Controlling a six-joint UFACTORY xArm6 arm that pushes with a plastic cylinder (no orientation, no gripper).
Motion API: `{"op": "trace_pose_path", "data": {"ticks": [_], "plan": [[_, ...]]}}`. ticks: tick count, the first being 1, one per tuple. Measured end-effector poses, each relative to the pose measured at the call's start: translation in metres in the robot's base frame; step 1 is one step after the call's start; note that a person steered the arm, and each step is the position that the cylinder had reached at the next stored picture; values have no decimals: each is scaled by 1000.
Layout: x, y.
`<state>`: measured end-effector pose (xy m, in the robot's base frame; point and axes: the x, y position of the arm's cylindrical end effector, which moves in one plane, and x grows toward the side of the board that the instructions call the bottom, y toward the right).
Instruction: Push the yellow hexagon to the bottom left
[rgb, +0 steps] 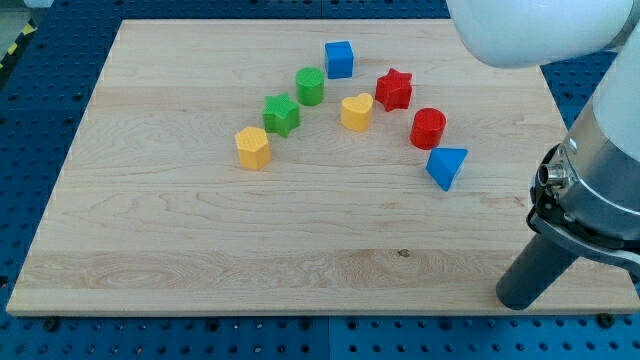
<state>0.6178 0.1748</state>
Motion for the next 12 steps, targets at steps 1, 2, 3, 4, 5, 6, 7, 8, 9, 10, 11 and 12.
{"op": "trace_pose_path", "data": {"ticks": [1,2,3,4,5,6,7,8,9,10,11,12], "plan": [[-3,0],[-27,-18],[-72,-37],[-121,-57],[-127,-65],[-142,-84],[-160,-89],[-162,-102],[-178,-139],[-191,-168],[-191,-208],[-191,-233]]}}
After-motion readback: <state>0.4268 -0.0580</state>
